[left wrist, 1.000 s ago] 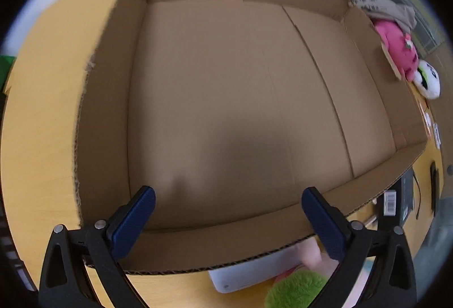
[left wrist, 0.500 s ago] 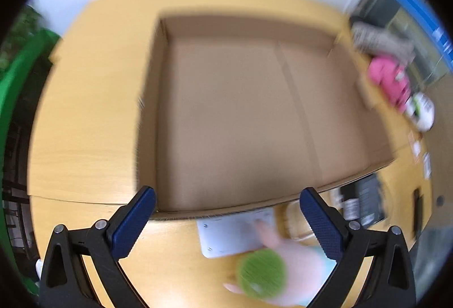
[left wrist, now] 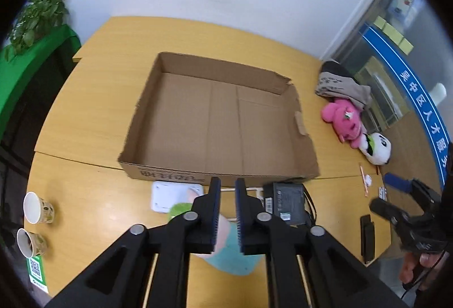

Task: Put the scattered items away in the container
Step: 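Move both grippers down toward the plush pig lying on the table, then close both grippers around the pink-and-teal plush pig's body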

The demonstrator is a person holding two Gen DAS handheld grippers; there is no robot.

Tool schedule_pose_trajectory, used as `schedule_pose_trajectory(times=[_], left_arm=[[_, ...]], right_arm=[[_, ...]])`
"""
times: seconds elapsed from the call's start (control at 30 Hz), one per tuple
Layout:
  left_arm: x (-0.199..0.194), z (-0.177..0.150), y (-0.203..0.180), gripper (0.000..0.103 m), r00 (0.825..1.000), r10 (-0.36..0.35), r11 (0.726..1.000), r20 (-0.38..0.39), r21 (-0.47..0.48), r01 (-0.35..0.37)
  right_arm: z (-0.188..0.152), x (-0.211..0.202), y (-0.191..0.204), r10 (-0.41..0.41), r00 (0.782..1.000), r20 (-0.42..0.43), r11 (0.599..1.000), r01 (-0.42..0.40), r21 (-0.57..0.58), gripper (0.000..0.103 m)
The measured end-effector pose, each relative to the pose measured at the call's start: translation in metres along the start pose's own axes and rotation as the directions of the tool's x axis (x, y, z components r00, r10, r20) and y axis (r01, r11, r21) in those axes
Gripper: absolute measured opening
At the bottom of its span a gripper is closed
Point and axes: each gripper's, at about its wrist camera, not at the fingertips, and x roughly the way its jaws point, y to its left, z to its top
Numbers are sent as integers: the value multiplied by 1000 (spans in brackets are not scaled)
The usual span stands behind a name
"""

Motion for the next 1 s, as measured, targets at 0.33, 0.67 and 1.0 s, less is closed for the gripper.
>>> schedule_pose_trajectory(times=[0.33,0.67,1.0], left_arm=[[32,-9,25,86,994,-1,997,-111,-72,-7],[96,-44,73,86,942,-187,972,-280,-193,135],[145,-70,94,86,911,-236,954,-339,-259,151]], right_arm=[[-2,15,20,8,999,-47,999,-6,31,102],[-36,90,55,94,979,-180,995,-88,44,102],[-68,142,84,127,952,-278,992,-129,13,102]])
